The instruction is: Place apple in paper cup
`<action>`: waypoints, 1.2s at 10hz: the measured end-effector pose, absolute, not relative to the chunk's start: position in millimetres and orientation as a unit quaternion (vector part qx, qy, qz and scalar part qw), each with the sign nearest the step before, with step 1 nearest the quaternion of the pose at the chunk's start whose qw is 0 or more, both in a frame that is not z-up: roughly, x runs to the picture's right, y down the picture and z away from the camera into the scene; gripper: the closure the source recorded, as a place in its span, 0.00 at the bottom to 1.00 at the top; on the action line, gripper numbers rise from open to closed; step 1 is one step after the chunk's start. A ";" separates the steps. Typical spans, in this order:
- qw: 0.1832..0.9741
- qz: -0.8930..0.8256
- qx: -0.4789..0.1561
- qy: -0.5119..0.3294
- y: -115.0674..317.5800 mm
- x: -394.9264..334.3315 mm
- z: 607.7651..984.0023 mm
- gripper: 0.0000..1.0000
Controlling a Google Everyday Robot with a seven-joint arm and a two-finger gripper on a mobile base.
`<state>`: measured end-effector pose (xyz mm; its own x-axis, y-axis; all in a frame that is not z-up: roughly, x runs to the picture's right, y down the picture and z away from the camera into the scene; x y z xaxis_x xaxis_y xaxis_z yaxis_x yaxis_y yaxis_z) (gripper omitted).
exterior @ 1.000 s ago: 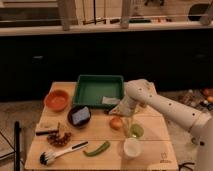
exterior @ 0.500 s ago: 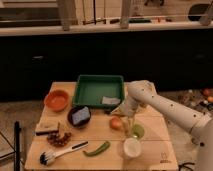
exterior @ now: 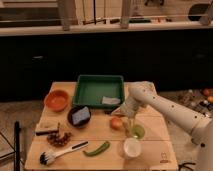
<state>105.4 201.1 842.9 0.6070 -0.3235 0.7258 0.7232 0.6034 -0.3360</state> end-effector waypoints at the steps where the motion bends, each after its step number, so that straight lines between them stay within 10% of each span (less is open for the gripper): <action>1: 0.833 -0.322 -0.318 -0.317 201.5 97.8 842.7 0.20; 8: 0.810 -0.360 -0.324 -0.330 202.7 82.3 837.3 0.20; 12: 0.804 -0.379 -0.322 -0.327 200.0 77.3 834.8 0.57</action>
